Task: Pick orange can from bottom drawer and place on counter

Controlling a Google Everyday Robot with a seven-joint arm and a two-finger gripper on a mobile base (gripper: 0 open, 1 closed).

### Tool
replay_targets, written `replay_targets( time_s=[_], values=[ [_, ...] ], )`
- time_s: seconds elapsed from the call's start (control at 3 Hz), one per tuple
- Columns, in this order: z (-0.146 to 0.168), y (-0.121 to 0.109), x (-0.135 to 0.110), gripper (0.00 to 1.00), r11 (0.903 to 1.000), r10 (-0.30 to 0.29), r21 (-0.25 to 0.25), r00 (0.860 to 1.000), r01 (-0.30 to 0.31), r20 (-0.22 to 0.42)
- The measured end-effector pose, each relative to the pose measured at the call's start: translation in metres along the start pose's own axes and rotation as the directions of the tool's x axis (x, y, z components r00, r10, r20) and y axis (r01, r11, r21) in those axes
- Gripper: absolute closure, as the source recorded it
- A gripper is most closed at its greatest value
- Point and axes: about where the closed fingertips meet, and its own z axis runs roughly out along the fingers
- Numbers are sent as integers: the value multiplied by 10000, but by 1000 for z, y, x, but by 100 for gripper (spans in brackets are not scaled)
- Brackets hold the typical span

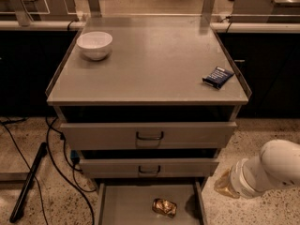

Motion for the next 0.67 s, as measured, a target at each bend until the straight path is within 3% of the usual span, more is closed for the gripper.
replay_targets(
  time_s=[0.67],
  values=[
    [101,-3,22,100,9971,-656,442,9951,625,737]
  ],
)
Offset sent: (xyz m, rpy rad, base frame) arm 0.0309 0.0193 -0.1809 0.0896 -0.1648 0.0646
